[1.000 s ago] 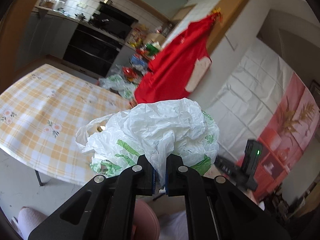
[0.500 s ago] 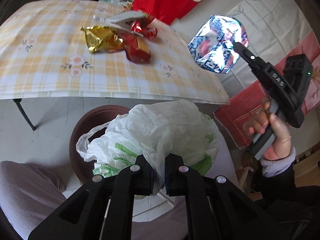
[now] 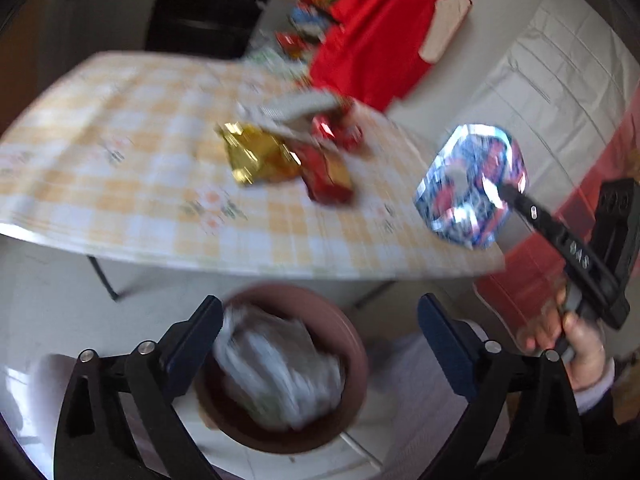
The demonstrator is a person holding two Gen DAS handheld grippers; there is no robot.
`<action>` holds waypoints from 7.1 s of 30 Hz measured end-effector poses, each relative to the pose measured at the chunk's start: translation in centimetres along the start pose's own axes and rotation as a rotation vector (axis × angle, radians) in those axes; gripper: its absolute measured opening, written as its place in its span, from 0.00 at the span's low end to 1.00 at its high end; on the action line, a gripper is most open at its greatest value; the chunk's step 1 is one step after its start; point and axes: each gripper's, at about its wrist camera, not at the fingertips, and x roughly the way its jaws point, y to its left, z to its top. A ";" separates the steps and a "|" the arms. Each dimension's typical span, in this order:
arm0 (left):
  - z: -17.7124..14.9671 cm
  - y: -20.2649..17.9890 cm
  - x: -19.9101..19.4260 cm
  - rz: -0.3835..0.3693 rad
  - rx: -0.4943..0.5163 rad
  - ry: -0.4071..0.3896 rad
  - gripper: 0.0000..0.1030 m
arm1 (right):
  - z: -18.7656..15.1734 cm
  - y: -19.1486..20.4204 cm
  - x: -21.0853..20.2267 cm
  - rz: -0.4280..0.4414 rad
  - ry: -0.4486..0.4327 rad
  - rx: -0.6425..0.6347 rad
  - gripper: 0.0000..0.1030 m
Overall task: Collect trash
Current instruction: 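Carry the can over the bin and open the right tool to drop it, then reach the right tool to the red-and-yellow pastry packet and grasp it, then grasp the white paper card with the left tool while the right tool lifts the packet, then drop the card into the bin with the left tool while the right tool holds the packet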
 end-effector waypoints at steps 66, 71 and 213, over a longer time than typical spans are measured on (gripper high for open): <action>-1.4 2.4 -1.8 0.425 -0.091 -0.245 0.94 | -4.7 -0.1 4.7 -0.062 0.157 0.098 0.94; -0.8 2.8 -1.1 0.437 -0.079 -0.236 0.94 | -4.2 -0.6 6.0 -0.076 0.168 0.088 0.94; 0.8 -1.3 -5.7 0.242 0.000 -0.254 0.94 | -2.6 -0.7 3.2 -0.016 0.112 0.170 0.49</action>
